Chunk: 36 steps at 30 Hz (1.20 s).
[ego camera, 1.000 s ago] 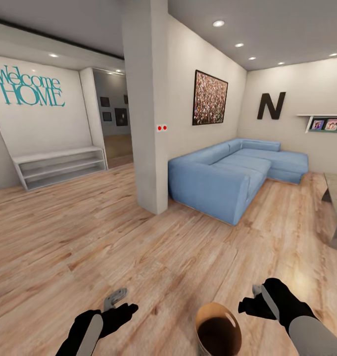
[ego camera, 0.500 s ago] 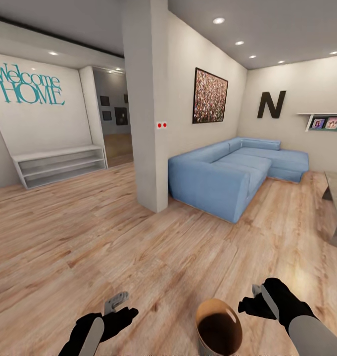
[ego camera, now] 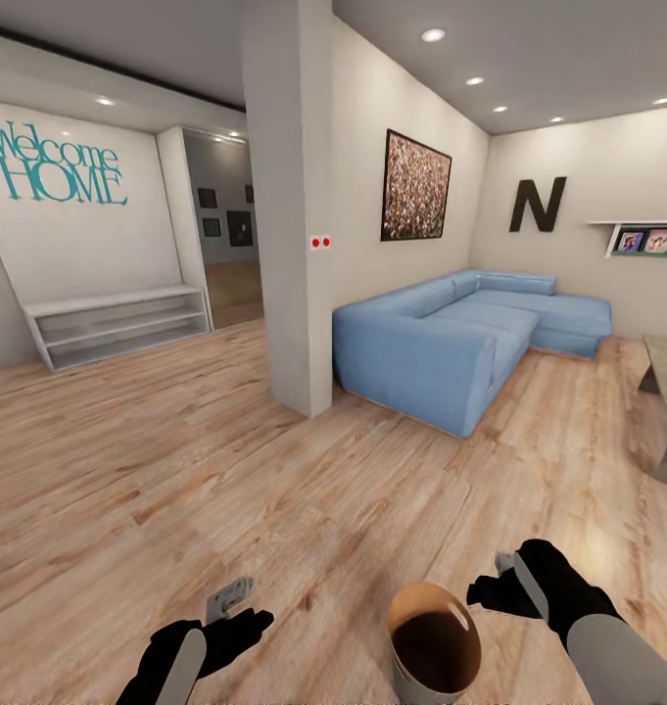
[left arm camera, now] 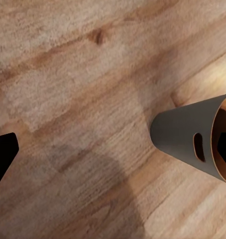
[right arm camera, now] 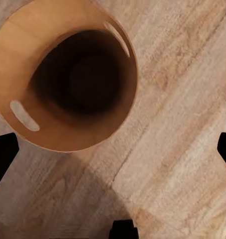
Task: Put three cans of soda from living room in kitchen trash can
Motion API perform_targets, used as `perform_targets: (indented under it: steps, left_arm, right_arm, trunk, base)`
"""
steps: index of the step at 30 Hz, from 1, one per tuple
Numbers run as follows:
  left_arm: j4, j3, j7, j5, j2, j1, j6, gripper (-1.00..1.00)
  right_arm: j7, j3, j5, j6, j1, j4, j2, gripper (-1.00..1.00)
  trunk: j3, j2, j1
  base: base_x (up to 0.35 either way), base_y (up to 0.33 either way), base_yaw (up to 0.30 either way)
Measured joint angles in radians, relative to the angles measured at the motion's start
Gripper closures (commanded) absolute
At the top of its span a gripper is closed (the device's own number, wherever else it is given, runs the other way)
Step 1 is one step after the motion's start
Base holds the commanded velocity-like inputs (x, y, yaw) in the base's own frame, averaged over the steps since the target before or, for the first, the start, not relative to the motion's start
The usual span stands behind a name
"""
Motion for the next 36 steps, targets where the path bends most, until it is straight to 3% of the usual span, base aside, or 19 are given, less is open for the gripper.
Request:
perform_targets:
  steps: [7, 33, 35, 36]
  left_arm:
    - [0.021, 0.001, 0.000, -0.002, 0.000, 0.000, -0.001, -1.00]
    - [0.032, 0.002, -0.002, -0.001, 0.000, -0.001, -0.002, -1.00]
    - [0.032, 0.002, -0.001, -0.001, 0.000, 0.000, -0.002, -1.00]
    - [0.032, 0.002, -0.001, -0.001, 0.000, 0.000, -0.002, -1.00]
  right_arm:
    - [-0.003, -0.001, -0.007, 0.002, -0.032, 0.000, 0.000, -1.00]
    - [-0.005, -0.003, -0.008, 0.003, -0.043, 0.000, -0.006, -1.00]
    - [-0.006, -0.027, -0.007, 0.003, -0.054, 0.003, -0.012, -1.00]
    - [-0.007, -0.116, -0.004, -0.001, -0.062, 0.007, -0.016, -1.00]
  trunk:
    - [-0.022, -0.049, 0.027]
    - [-0.103, -0.231, 0.127]
    - [-0.110, -0.245, 0.134]
    - [-0.113, -0.252, 0.138]
  base:
    - [0.000, 0.000, 0.000]
    - [0.000, 0.000, 0.000]
    - [0.000, 0.000, 0.000]
    - [0.000, 0.000, 0.000]
